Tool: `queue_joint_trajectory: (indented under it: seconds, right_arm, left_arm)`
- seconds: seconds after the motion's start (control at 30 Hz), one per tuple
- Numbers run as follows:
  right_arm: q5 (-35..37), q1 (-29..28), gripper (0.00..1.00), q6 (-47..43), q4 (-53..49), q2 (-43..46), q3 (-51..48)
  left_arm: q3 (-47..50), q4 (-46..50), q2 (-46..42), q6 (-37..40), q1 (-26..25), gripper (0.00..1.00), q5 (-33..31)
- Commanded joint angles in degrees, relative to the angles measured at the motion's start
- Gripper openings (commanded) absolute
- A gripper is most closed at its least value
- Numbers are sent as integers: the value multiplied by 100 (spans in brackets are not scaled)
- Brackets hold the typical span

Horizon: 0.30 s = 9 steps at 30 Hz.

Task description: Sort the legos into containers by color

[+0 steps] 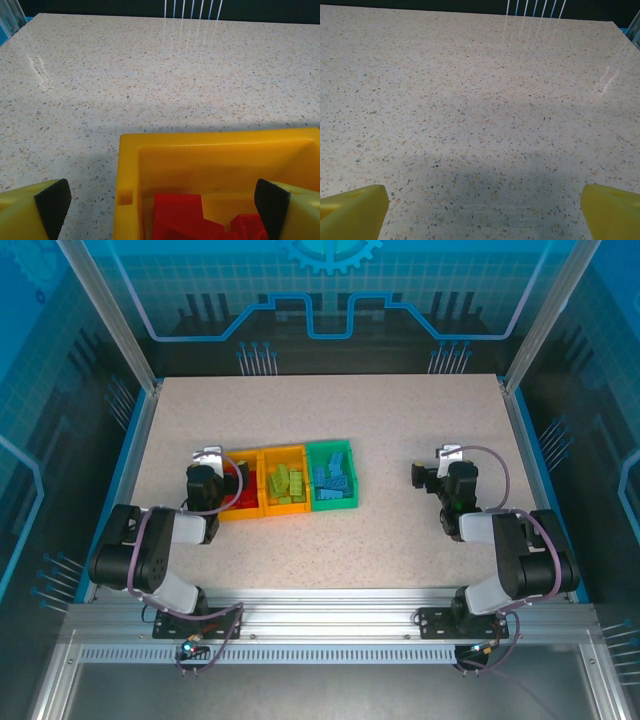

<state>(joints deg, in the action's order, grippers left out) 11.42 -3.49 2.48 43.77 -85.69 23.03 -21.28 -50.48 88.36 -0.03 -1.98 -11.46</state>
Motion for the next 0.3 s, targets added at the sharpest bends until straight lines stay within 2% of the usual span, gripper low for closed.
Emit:
queue_joint_trajectory:
  seconds: [0.0,0.27]
  right_arm:
    - [-2,-74,100,-55,158,-18,42]
    - [-33,-152,100,-173,114,-35,70]
  left_arm:
    - [-52,-221,41,-32,22,99,129]
    - [-51,-225,42,-32,24,99,127]
